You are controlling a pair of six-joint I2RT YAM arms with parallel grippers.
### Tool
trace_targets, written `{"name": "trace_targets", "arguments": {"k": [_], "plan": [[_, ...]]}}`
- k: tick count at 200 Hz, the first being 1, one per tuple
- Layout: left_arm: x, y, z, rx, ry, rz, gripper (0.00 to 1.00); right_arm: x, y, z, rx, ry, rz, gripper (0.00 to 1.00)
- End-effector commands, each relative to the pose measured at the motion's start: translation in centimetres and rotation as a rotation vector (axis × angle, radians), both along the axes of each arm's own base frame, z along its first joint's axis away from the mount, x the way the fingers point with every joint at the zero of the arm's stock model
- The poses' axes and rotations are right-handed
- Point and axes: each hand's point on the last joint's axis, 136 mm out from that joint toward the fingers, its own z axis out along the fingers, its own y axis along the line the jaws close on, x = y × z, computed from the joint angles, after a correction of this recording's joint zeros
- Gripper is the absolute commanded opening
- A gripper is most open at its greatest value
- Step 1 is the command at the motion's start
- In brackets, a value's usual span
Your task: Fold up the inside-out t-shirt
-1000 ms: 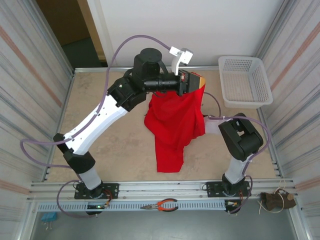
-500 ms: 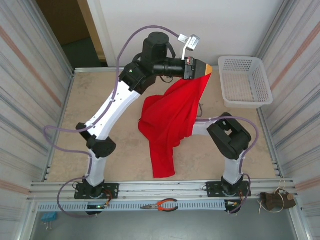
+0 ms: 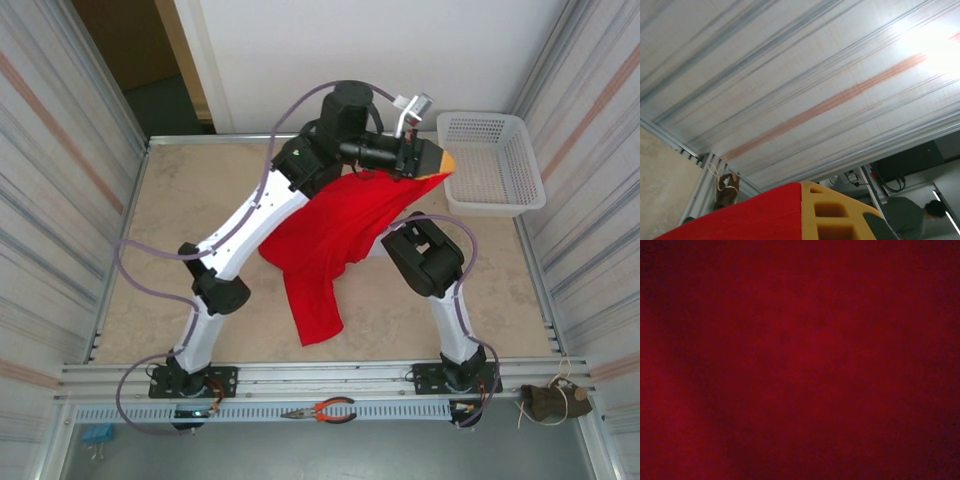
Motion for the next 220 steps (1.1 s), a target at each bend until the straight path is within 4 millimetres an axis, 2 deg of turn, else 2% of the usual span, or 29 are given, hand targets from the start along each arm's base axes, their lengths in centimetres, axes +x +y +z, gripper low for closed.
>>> {"name": "trace_targets", "arguments": {"k": [1,30,68,91,121,153,188,204,220], "plan": [[-4.9,-0.7,5.7,-0.203,-0.098,-0.124,0.00,2.0,-1.0,-2.8,0.042,0.058,-0.097,0.55],[-7.5,-1.3,7.0,-0.251,-0.107,-0.156,0.00,4.2,-2.4,-4.0,0.081,0.089,-0.177,0.63],[-9.1,-1.9,7.4,-0.274,-0.100,-0.181,0.00,5.0,-1.2,-4.9,0.101,0.102,-0.182,0.66],[-10.1,-2.7,7.0,-0.272,-0.082,-0.206,0.00,5.3,-0.6,-5.8,0.090,0.118,-0.192,0.72],[-11.7,-4.0,5.7,-0.248,-0.060,-0.249,0.00,6.1,0.0,-6.2,0.084,0.130,-0.201,0.75],[-12.2,-4.4,4.8,-0.224,-0.063,-0.253,0.00,6.9,-1.4,-7.0,0.090,0.169,-0.257,0.75],[-13.1,-3.8,5.8,-0.261,-0.096,-0.269,0.00,7.5,-2.4,-7.7,0.116,0.203,-0.286,0.75],[-14.0,-3.3,6.5,-0.278,-0.114,-0.291,0.00,7.8,-4.1,-8.0,0.140,0.209,-0.316,0.75],[-15.0,-2.4,7.3,-0.283,-0.158,-0.291,0.00,7.9,-7.2,-8.4,0.180,0.214,-0.353,0.75]]}}
